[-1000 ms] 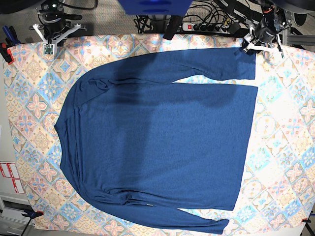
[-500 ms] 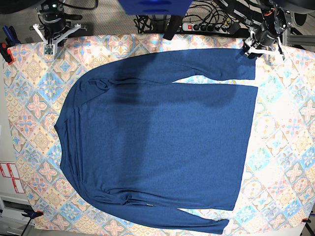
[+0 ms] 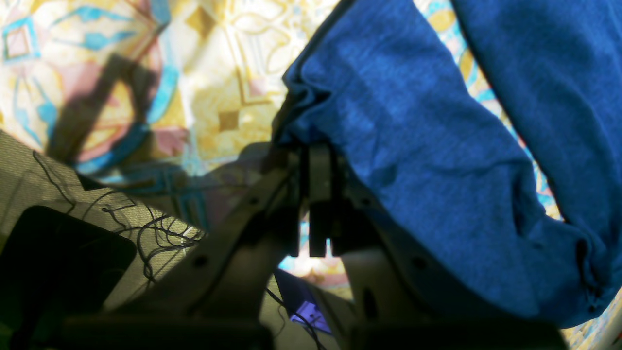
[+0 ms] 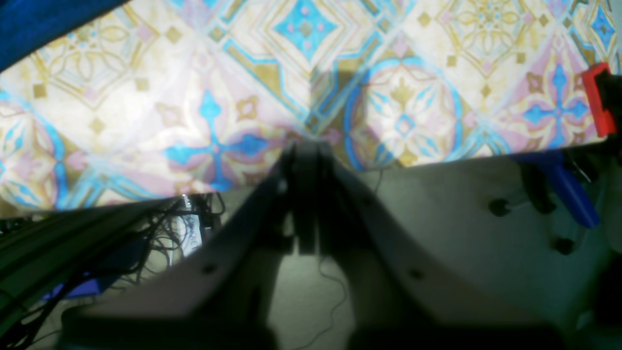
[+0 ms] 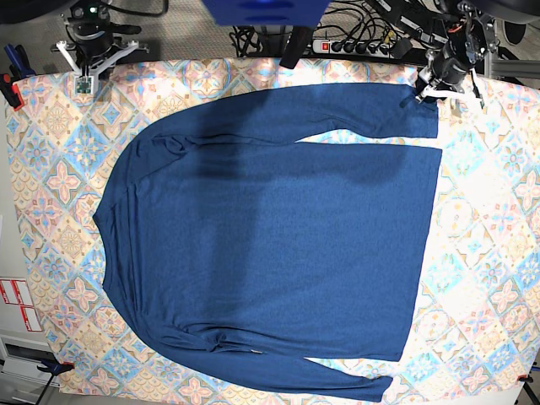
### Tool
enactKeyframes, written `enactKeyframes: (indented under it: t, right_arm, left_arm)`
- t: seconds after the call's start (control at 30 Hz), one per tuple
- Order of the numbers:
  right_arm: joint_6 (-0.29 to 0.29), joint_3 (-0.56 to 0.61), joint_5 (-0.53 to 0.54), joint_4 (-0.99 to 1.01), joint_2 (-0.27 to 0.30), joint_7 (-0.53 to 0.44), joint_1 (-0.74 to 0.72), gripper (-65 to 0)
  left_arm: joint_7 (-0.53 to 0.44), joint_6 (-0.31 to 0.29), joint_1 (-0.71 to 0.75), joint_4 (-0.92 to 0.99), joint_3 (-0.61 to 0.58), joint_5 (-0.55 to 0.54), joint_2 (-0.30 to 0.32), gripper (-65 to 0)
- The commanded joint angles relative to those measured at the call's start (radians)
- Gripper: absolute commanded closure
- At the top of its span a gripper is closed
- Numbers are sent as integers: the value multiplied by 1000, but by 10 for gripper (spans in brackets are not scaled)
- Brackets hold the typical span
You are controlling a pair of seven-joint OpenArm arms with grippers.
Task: Fold the T-shirt properly
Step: 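Lower the right gripper and grasp the shirt's other shoulder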
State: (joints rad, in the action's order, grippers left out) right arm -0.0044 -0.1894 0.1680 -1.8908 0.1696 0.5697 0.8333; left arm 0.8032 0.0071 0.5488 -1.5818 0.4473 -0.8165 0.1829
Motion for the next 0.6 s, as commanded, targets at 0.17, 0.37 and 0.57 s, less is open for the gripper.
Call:
enactKeyframes:
  t: [0.17, 0.37, 0.57]
  right_arm:
    - [-3, -5, 0, -14, 8, -18, -6, 0]
    - [-1, 5, 0, -14, 8, 60, -50, -51]
    - [-1, 47, 0, -14, 14, 129, -131, -107]
  left_arm:
    - [12, 1, 43, -62, 6, -2, -6, 0]
    - [12, 1, 72, -159, 8, -2, -15, 0]
    - [12, 1, 73, -162, 8, -2, -15, 0]
